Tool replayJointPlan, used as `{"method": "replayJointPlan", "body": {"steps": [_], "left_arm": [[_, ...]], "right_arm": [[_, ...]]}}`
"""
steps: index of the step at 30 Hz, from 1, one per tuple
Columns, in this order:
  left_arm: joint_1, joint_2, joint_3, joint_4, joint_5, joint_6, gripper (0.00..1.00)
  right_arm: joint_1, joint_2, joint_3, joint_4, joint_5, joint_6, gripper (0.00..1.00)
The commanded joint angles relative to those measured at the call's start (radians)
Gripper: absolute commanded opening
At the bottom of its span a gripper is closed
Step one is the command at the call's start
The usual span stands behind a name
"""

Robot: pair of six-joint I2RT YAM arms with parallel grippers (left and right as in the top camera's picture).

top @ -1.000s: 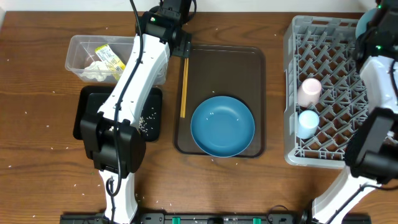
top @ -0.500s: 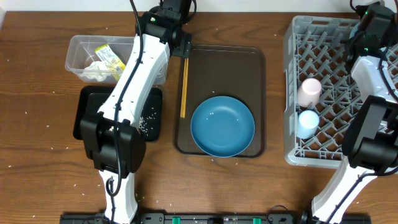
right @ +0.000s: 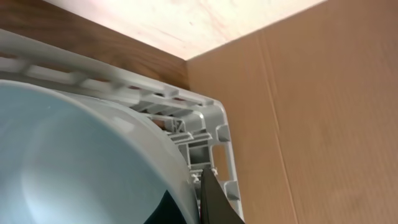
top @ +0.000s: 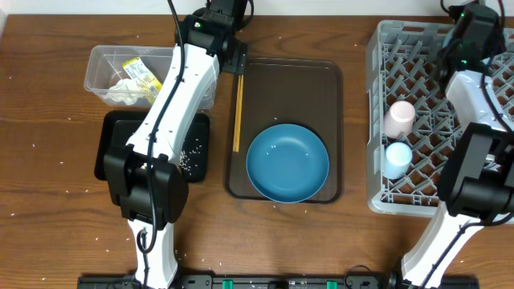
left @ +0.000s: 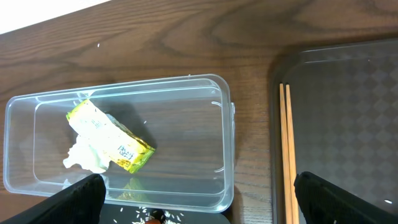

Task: Sort waste into correct bins and load items into the dishwasher rack
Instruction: 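Lower the bowl into the rack slots with the right gripper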

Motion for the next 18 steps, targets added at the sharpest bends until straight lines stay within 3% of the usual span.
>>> {"method": "replayJointPlan", "body": {"steps": [1,18], "left_arm": [[0.001,0.008,-0.004,-0.003,-0.016,-0.01,0.98],[0.001,0.008,-0.004,-0.003,-0.016,-0.01,0.98]], "right_arm": [[0.008,0.005,0.006,-0.01,0.019,-0.008,0.01],[0.008,0.005,0.005,-0.012,0.087,-0.011,0.01]]}}
